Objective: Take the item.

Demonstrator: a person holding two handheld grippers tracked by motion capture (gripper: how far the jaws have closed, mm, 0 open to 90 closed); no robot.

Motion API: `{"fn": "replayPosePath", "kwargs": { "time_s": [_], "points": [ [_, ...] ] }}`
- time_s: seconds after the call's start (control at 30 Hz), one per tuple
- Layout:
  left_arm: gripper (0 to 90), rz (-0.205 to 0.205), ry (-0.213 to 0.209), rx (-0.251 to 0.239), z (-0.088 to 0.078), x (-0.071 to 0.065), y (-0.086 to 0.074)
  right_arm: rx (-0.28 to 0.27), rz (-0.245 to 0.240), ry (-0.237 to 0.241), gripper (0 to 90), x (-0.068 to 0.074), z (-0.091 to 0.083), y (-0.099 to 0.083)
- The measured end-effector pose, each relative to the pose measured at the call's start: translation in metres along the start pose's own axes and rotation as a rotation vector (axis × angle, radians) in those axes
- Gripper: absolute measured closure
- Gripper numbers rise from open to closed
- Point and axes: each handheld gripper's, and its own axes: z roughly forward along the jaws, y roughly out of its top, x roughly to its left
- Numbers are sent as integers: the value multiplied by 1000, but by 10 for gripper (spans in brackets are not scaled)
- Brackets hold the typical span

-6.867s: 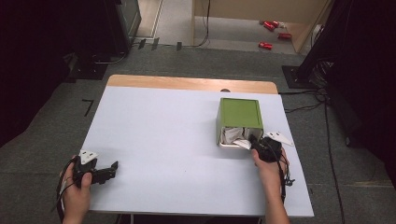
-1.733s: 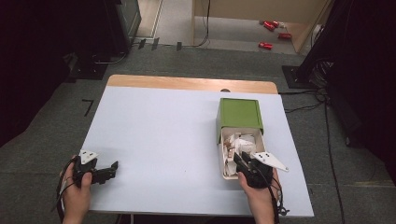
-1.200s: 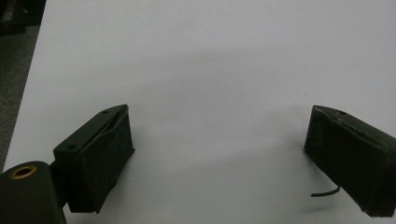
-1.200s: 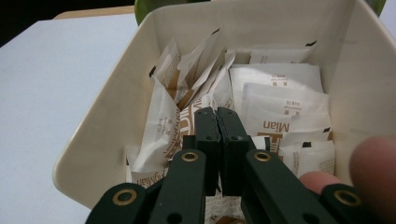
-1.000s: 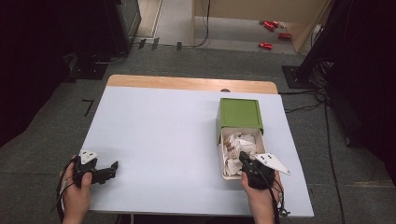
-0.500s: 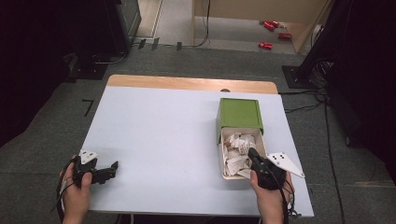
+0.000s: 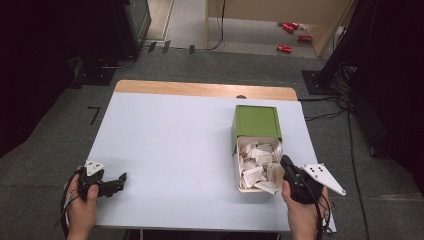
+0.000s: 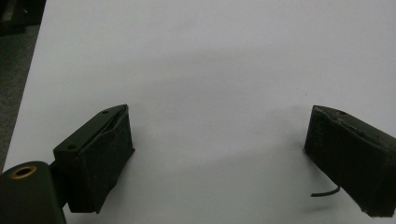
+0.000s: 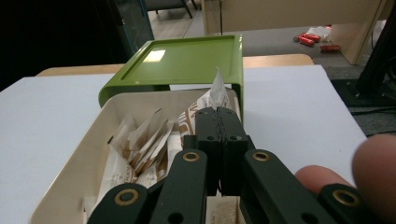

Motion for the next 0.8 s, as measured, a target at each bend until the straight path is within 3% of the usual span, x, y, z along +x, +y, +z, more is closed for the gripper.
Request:
{"fn": "replayPosePath", "kwargs": {
  "time_s": [0.2, 0.33, 0.4, 0.8],
  "points": [
    [81, 0, 0, 0, 0, 0, 0, -35, -2, -29, 900, -9, -5, 3],
    [81, 0, 0, 0, 0, 0, 0, -116, -15, -35, 900, -15, -10, 2],
    [81, 0, 0, 0, 0, 0, 0, -125, -16, -40, 900, -16, -10, 2],
    [81, 0, 0, 0, 0, 0, 0, -92, 18, -99, 900, -40, 0, -10]
  ]
}}
